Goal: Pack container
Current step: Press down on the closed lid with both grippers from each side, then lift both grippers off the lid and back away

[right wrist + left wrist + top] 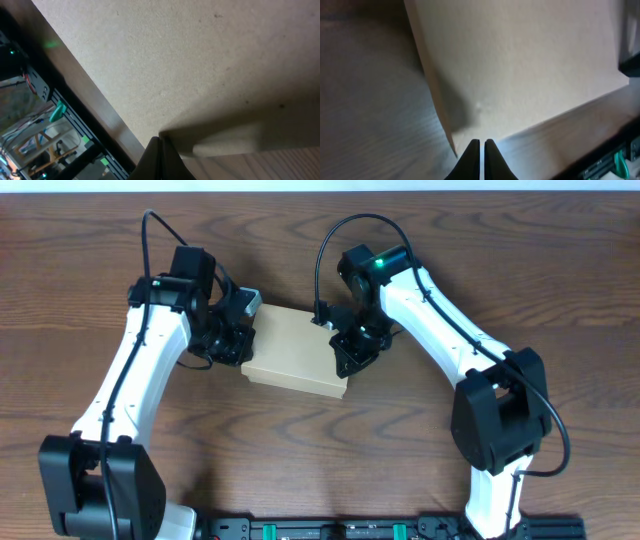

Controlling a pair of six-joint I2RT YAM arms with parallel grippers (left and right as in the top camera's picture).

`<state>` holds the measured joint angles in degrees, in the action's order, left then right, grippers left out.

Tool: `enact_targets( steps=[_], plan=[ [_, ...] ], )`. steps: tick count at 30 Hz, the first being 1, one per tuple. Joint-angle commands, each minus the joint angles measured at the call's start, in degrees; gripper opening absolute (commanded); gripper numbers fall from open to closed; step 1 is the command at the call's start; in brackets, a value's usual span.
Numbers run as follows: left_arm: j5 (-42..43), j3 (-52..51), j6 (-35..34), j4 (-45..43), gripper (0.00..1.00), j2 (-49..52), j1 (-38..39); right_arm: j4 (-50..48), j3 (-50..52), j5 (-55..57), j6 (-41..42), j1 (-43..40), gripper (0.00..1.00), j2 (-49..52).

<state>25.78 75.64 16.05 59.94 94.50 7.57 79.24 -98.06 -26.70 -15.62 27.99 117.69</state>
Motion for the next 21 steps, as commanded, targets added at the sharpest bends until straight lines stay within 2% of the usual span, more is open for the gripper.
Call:
enact_targets(
  steps=[1,11,15,21],
  plan=[
    [1.05,-2.75,-1.55,-0.98,0.06,0.42,0.02,-0.85,1.01,2.91,0.42,0.59,0.02,-0.04],
    [0.63,-10.88,-5.51,-7.8,0.06,0.48,0.02,-0.85,1.01,2.93,0.39,0.59,0.02,-0.04],
    [0.66,-10.05,-7.37,-7.91,0.06,0.15,-0.11,-0.66,0.63,2.93,0.72,0.5,0.02,-0.13],
    [0.66,-3.04,-9.51,-7.08,0.06,-3.74,-0.15,-3.02,-0.85,2.93,4.76,-1.22,0.02,-4.85]
  ],
)
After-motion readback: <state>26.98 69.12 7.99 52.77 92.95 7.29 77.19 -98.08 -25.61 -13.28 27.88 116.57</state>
